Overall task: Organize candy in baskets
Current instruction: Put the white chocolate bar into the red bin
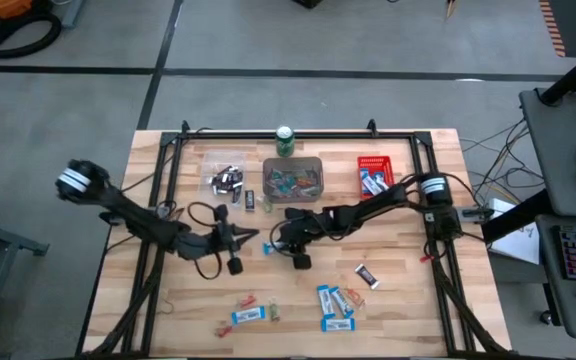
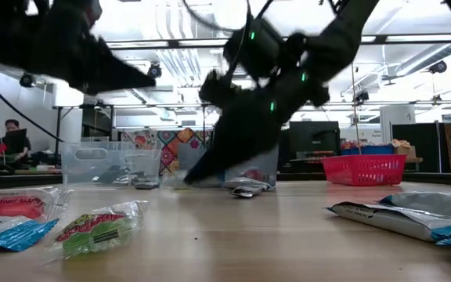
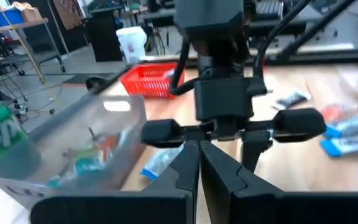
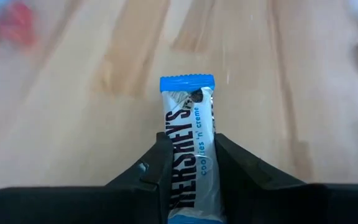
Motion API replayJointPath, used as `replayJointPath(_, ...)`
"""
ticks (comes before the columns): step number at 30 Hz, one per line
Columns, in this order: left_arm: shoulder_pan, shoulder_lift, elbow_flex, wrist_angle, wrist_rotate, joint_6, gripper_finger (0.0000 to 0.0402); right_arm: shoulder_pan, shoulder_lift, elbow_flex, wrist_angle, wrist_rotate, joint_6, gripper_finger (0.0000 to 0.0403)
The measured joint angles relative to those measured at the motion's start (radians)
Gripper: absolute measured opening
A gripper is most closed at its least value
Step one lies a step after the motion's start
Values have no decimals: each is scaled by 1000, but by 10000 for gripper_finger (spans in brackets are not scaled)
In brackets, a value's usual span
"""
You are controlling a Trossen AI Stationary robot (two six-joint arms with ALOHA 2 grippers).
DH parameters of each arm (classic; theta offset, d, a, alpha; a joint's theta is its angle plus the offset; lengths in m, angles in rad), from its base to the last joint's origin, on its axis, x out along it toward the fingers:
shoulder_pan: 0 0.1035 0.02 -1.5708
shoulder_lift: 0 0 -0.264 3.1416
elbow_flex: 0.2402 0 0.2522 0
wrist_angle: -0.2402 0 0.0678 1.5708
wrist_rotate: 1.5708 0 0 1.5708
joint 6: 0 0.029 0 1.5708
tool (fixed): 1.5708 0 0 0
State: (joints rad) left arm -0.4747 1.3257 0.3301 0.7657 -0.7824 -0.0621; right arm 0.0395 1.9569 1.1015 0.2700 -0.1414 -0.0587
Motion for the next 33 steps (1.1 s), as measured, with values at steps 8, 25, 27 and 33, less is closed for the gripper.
replayJointPath(8,0,-244,2,-116,-18,21,0,0,-200,-9,-263,7,36,93)
replayJointPath(25,2,-307,3,-138,-23,50,0,-176,-675,-50,-1150,552,371,90)
replayJointPath(27,2,-305,3,-139,-23,48,0,-238,-707,-84,-1165,561,433,88)
replayJointPath(33,2,-305,3,-139,-32,47,0,-444,-739,-199,-1163,561,566,91)
